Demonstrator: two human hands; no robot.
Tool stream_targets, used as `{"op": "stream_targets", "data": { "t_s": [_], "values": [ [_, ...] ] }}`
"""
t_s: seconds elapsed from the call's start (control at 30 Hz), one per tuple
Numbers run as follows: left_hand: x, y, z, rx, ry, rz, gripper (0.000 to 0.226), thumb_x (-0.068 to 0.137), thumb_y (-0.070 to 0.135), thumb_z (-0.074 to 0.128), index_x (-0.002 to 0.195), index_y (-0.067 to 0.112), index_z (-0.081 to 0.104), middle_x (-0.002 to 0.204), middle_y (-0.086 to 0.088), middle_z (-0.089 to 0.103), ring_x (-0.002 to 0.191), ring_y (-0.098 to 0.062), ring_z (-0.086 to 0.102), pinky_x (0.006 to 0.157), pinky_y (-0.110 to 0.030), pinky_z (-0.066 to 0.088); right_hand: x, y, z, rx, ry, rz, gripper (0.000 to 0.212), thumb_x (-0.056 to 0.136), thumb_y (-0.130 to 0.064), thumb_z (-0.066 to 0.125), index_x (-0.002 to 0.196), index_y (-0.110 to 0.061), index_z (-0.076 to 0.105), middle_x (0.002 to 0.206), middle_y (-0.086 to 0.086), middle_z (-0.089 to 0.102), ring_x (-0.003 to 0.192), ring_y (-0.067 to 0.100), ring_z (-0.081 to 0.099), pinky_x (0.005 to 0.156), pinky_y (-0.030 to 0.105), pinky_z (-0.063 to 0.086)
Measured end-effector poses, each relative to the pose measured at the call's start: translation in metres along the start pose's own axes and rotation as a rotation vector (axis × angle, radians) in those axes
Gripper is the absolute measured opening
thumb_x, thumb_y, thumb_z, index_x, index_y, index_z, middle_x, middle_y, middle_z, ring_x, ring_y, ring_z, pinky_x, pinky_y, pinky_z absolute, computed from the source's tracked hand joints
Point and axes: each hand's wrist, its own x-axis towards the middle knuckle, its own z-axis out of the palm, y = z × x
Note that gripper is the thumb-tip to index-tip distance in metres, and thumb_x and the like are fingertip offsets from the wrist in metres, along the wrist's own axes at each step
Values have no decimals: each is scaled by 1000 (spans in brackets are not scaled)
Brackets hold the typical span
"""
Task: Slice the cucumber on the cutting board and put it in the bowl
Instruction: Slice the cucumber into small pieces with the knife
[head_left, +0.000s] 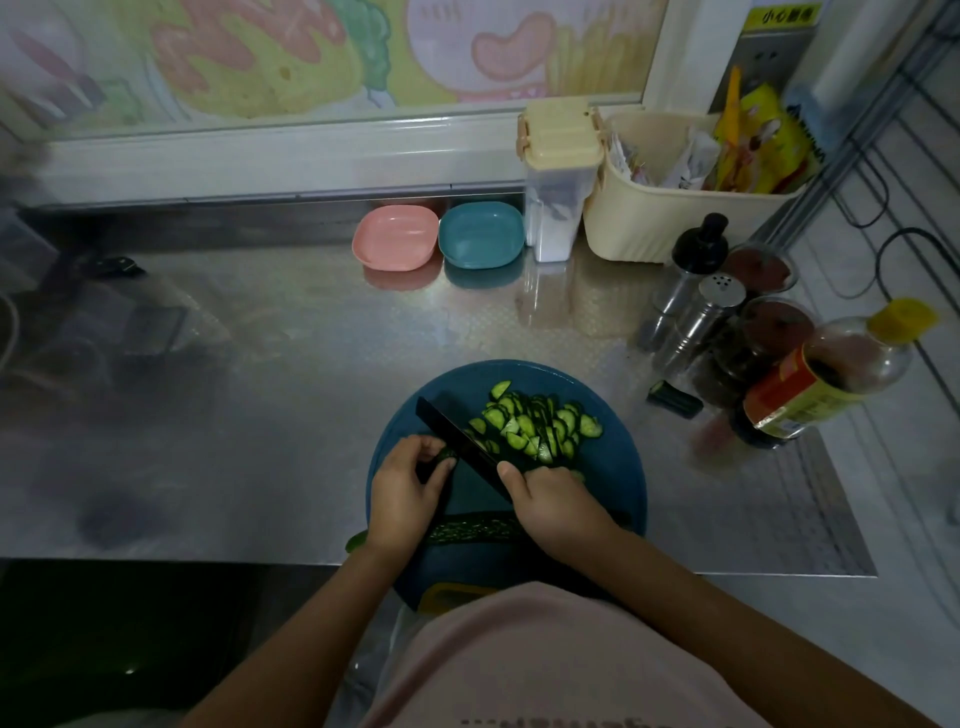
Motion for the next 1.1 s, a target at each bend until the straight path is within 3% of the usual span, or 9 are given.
{"op": "stream_targets", "data": {
  "t_s": [0.23,0.37,0.63,0.97,1.03,1.1],
  "values": [
    [-1,2,0,-5,1,2,16,78,9,74,87,13,62,84,6,61,80,-9,58,73,-20,47,-2,0,-1,0,-13,-7,63,101,-44,22,52,-10,43,51,4,44,50,19,45,58,34,39],
    [-1,2,1,-6,4,4,17,78,8,74,87,11,61,84,6,60,79,-4,56,72,-11,44,0,-3,-3,-31,-21,-18,63,101,-44,22,52,-10,42,52,5,44,48,18,42,49,32,31],
    [-1,2,0,8,17,31,18,76,6,75,84,10,60,82,6,59,79,-1,52,71,-2,39,5,-5,-1,-70,-32,12,62,101,-45,21,53,-12,41,53,4,44,53,21,45,56,31,36],
    [0,3,-2,24,19,28,36,75,5,75,66,18,43,66,13,44,65,-7,46,57,-13,35,-2,-2,-9,-7,-47,17,61,102,-42,23,52,-10,39,53,4,43,52,17,42,63,35,37],
    [0,3,-2,20,14,28,39,74,4,76,64,20,42,65,13,43,65,-5,49,56,-14,36,-3,-4,-10,2,-51,5,60,102,-41,23,53,-10,38,53,4,42,51,15,40,64,35,35],
    [-1,3,-2,14,11,22,40,74,5,77,63,21,41,65,11,44,68,-13,57,56,-20,39,-3,-4,-10,4,-48,-1,60,102,-40,22,53,-9,38,54,4,42,53,16,41,64,35,34]
  ]
}}
